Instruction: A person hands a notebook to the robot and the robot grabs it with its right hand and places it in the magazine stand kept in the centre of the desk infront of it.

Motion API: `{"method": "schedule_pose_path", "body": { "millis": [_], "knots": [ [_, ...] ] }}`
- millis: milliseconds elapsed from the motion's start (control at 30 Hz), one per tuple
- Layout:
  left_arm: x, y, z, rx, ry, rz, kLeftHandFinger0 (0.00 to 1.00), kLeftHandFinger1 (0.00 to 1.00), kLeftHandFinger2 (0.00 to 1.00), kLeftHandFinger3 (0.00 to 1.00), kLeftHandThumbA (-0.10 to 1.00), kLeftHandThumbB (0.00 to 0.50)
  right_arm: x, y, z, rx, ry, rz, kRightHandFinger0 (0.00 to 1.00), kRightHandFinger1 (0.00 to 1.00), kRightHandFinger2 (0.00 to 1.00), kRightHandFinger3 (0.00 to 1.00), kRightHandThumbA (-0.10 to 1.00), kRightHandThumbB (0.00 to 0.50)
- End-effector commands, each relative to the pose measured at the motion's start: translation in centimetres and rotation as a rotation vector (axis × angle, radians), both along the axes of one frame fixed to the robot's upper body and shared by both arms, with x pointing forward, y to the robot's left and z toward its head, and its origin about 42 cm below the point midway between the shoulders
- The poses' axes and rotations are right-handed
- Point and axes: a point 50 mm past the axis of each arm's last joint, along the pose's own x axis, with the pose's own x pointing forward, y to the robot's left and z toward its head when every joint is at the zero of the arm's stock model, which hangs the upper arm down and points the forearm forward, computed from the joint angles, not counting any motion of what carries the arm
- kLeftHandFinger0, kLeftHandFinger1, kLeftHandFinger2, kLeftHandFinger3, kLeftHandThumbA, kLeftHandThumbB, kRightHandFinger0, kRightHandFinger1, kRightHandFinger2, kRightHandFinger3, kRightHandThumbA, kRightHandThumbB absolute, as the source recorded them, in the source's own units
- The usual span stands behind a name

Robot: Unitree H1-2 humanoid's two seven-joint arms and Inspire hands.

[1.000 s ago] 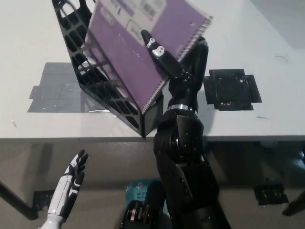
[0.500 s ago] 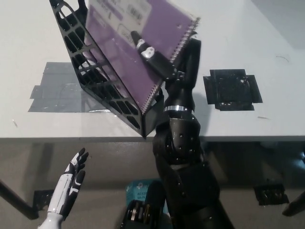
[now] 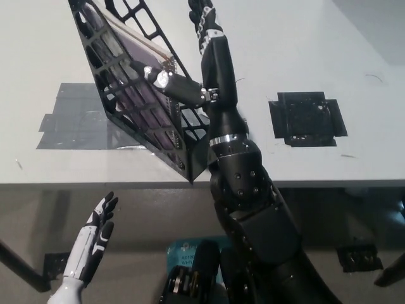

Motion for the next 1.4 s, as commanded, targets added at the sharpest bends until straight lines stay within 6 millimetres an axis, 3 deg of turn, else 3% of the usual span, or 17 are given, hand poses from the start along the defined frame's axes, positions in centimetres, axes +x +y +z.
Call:
{"method": "schedule_pose_path", "body": {
  "millis": [0, 233, 267, 300, 333, 467, 633, 700, 767, 867, 967, 1000, 1067, 1133, 1200, 1233, 1367],
  "knots": [
    [0.6, 0.6, 1.6, 0.041, -0.09, -0.002, 1.0, 1.0, 1.0, 1.0, 1.0, 0.5, -0.1, 1.2, 2.9, -0.005, -0.12, 0.04, 1.0, 1.0, 1.0, 1.0, 1.0, 0.38],
    [1.1, 0.3, 2.0, 0.025, -0.1, -0.006, 1.0, 1.0, 1.0, 1.0, 1.0, 0.5, -0.7, -0.3, 4.1, 0.022, -0.159, 0.031, 1.0, 1.0, 1.0, 1.0, 1.0, 0.398],
    [1.2, 0.3, 2.1, 0.027, -0.103, -0.008, 1.0, 1.0, 1.0, 1.0, 1.0, 0.5, -1.3, -1.3, 5.0, 0.042, -0.194, 0.032, 1.0, 1.0, 1.0, 1.0, 1.0, 0.412],
    [1.2, 0.3, 2.1, 0.027, -0.104, -0.009, 1.0, 1.0, 1.0, 1.0, 1.0, 0.5, -1.4, -1.5, 5.2, 0.047, -0.202, 0.033, 1.0, 1.0, 1.0, 1.0, 1.0, 0.48],
    [1.3, 0.3, 2.2, 0.031, -0.107, -0.012, 1.0, 1.0, 1.0, 1.0, 1.0, 0.5, -2.5, -2.9, 6.2, 0.055, -0.258, 0.026, 1.0, 1.0, 1.0, 1.0, 1.0, 0.413],
    [1.0, 0.3, 2.0, 0.047, -0.101, -0.018, 1.0, 1.0, 1.0, 1.0, 1.0, 0.5, -6.1, -7.4, 8.2, 0.057, -0.382, -0.014, 1.0, 1.0, 1.0, 1.0, 1.0, 0.395],
    [0.3, 0.1, 1.5, 0.052, -0.084, -0.028, 1.0, 1.0, 1.0, 1.0, 1.0, 0.5, -10.3, -11.6, 8.2, 0.019, -0.473, -0.071, 1.0, 1.0, 1.0, 1.0, 1.0, 0.393],
    [-0.3, -0.2, 1.0, 0.05, -0.071, -0.03, 1.0, 1.0, 1.0, 1.0, 1.0, 0.5, -13.5, -14.4, 6.9, -0.028, -0.508, -0.098, 1.0, 1.0, 1.0, 1.0, 1.0, 0.385],
    [-0.7, -0.3, 0.6, 0.049, -0.059, -0.031, 1.0, 1.0, 1.0, 1.0, 1.0, 0.5, -15.0, -15.8, 5.6, -0.04, -0.489, -0.105, 1.0, 1.0, 1.0, 1.0, 1.0, 0.407],
    [-1.6, -0.5, -0.1, 0.046, -0.034, -0.032, 0.98, 1.0, 1.0, 1.0, 1.0, 0.5, -17.1, -17.7, 2.5, -0.067, -0.409, -0.126, 1.0, 1.0, 1.0, 1.0, 1.0, 0.384],
    [-2.1, -0.7, -0.5, 0.044, -0.022, -0.036, 0.96, 1.0, 1.0, 1.0, 1.0, 0.5, -17.8, -18.6, 0.3, -0.08, -0.333, -0.134, 1.0, 1.0, 1.0, 1.0, 1.0, 0.391],
    [-2.3, -0.7, -0.7, 0.042, -0.015, -0.038, 0.96, 1.0, 1.0, 1.0, 1.0, 0.5, -17.9, -18.9, -0.8, -0.07, -0.292, -0.128, 1.0, 1.0, 1.0, 1.0, 1.0, 0.366],
    [-2.6, -0.7, -1.0, 0.041, -0.003, -0.04, 0.96, 1.0, 1.0, 1.0, 1.0, 0.5, -18.1, -19.5, -3.4, -0.054, -0.205, -0.122, 1.0, 1.0, 1.0, 1.0, 1.0, 0.367],
    [-2.7, -0.8, -1.1, 0.044, -0.001, -0.04, 0.97, 1.0, 1.0, 1.0, 1.0, 0.5, -18.1, -20.1, -5.9, -0.063, -0.137, -0.115, 1.0, 1.0, 1.0, 1.0, 1.0, 0.324],
    [-2.9, -0.9, -1.3, 0.035, 0.01, -0.04, 0.98, 1.0, 1.0, 1.0, 1.0, 0.5, -18.1, -20.1, -7.6, -0.083, -0.072, -0.131, 1.0, 1.0, 1.0, 1.0, 1.0, 0.347],
    [-3.1, -0.9, -1.5, 0.031, 0.017, -0.042, 1.0, 1.0, 1.0, 1.0, 1.0, 0.5, -18.2, -20.1, -9.6, -0.092, 0.002, -0.133, 1.0, 1.0, 1.0, 1.0, 1.0, 0.336],
    [-3.5, -1.0, -1.9, 0.032, 0.03, -0.044, 1.0, 1.0, 1.0, 1.0, 1.0, 0.5, -18.8, -19.7, -13.7, -0.103, 0.161, -0.095, 1.0, 1.0, 1.0, 1.0, 1.0, 0.296]
  ]
}}
